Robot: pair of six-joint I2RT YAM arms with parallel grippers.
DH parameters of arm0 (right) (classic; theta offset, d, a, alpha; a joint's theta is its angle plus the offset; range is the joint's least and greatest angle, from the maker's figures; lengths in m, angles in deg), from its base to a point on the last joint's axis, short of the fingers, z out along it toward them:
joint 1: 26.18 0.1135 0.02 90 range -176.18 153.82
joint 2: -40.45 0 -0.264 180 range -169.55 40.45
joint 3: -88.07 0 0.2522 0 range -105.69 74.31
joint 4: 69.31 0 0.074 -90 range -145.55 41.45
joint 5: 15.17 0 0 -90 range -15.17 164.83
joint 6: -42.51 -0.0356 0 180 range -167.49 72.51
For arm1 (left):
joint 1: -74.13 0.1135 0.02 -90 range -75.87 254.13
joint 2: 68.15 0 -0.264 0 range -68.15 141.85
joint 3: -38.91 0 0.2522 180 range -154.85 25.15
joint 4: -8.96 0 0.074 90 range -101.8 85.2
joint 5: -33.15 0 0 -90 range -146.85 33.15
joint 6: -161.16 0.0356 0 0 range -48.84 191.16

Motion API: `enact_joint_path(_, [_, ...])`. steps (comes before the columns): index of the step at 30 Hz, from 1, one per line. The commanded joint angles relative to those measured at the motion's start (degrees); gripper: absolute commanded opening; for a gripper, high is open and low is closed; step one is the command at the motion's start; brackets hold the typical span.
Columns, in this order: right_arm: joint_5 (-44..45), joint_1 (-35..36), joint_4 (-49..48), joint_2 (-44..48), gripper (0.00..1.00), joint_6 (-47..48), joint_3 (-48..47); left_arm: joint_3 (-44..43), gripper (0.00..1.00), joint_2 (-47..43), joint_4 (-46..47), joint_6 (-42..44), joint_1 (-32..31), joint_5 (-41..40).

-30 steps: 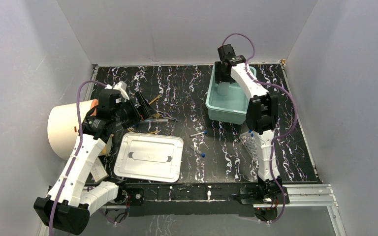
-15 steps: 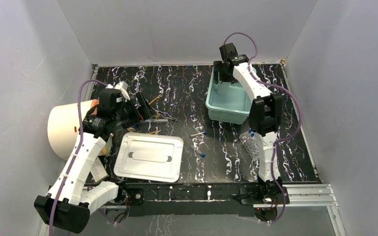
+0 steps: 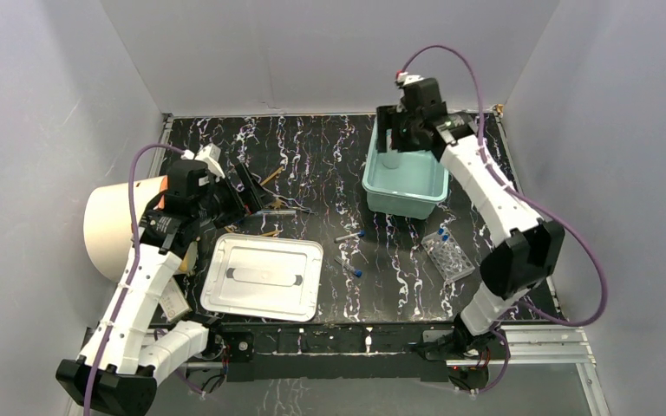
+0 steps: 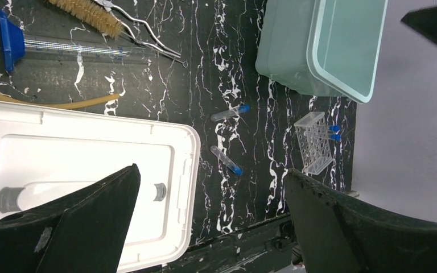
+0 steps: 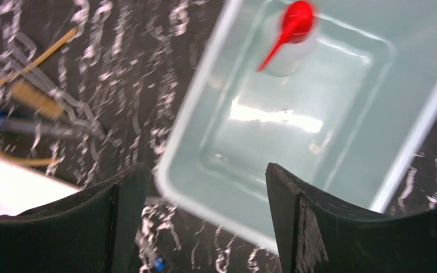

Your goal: Organize the chemistry lab equipment

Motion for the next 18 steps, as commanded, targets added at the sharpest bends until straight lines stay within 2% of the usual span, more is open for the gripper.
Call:
enact_joint_path(1, [1.86,10.47,-3.14,7.32,0.82,-0.97,6.69,1.46,0.98,-1.3,0.38,-1.17,-0.14,2.96])
enact_joint_path(9, [4.06,25.18,-5.8,18.5,0.76,-5.92,21.41,3.07,0.98,-0.23,1.82,-2.19,-0.13,3.63])
enact_joint_path(15, [8.43,32.44,-4.69,21.75,0.75,-7.28,29.66,6.01,0.98,-0.98,4.45,-4.54,-0.11,4.19])
enact_joint_path(18, [11.76,35.56,-3.47,20.91,0.72,-9.98,33.44,7.24,0.98,-1.25,4.76,-5.86,-0.11,4.14])
